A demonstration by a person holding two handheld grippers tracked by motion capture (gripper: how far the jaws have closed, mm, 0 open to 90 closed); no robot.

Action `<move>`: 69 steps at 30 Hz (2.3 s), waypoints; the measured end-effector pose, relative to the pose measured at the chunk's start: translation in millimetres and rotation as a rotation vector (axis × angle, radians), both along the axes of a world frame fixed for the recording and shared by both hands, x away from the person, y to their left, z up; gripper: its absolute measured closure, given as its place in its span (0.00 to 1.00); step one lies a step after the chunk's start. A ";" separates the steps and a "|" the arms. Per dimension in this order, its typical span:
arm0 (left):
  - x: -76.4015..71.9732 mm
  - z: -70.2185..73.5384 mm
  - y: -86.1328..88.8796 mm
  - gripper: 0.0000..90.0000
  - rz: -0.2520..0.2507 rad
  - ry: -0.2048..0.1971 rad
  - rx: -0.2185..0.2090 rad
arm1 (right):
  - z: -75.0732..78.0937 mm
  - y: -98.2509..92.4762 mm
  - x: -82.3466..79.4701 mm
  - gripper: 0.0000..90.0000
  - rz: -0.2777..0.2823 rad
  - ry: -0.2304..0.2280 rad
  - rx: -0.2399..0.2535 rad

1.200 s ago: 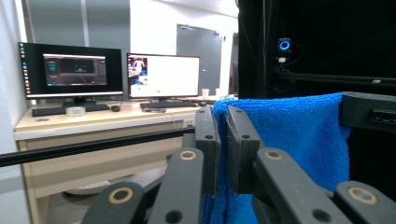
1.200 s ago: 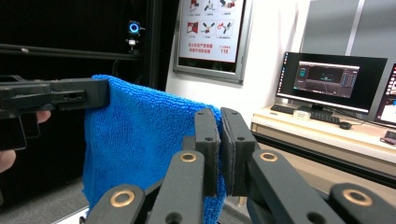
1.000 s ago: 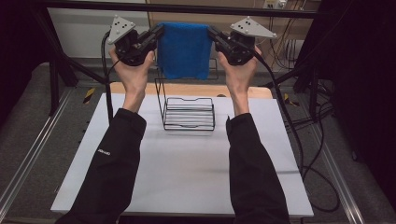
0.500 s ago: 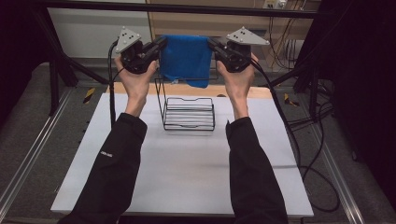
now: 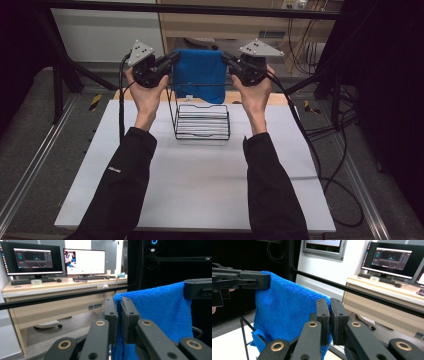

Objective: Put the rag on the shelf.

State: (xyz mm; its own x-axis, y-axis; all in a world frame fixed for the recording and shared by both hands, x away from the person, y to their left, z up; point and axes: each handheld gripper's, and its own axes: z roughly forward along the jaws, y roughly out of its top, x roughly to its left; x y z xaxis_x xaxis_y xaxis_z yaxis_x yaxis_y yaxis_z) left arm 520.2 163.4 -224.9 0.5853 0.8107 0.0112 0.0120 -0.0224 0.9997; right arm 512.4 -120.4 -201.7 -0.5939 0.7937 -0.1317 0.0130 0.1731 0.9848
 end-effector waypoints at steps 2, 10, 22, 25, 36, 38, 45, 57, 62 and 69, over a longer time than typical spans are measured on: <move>0.7 -3.2 -0.4 0.93 0.001 0.004 0.007 | -4.0 -0.1 0.2 0.96 0.000 0.003 -0.002; 1.0 -15.1 -2.0 0.93 0.008 0.022 0.048 | -17.8 -0.2 1.3 0.96 -0.001 0.021 -0.011; -10.4 -11.0 4.2 0.93 -0.035 -0.011 0.050 | -15.9 -1.7 -7.3 0.96 0.018 0.011 0.001; -14.2 -7.6 6.2 0.93 -0.044 -0.025 0.050 | -14.0 -2.9 -11.7 0.96 0.033 0.009 0.008; -25.2 -4.4 10.7 0.93 -0.085 -0.015 0.059 | -10.0 -7.1 -25.9 0.96 0.079 0.013 -0.013; -29.0 -2.8 11.4 0.93 -0.094 -0.024 0.054 | -9.4 -8.1 -28.7 0.96 0.085 0.014 -0.021; -38.5 -6.2 13.7 0.92 -0.122 0.001 0.088 | -11.2 -9.3 -39.8 0.95 0.112 0.044 -0.062; -55.9 -23.5 14.0 0.90 -0.143 0.098 0.171 | -26.2 -11.3 -50.0 0.95 0.156 0.148 -0.100; -56.2 -30.8 13.5 0.89 -0.146 0.134 0.200 | -33.7 -10.7 -49.5 0.95 0.166 0.175 -0.112; -58.4 -29.6 16.7 0.82 -0.155 0.187 0.209 | -39.7 -9.6 -48.0 0.95 0.164 0.191 -0.138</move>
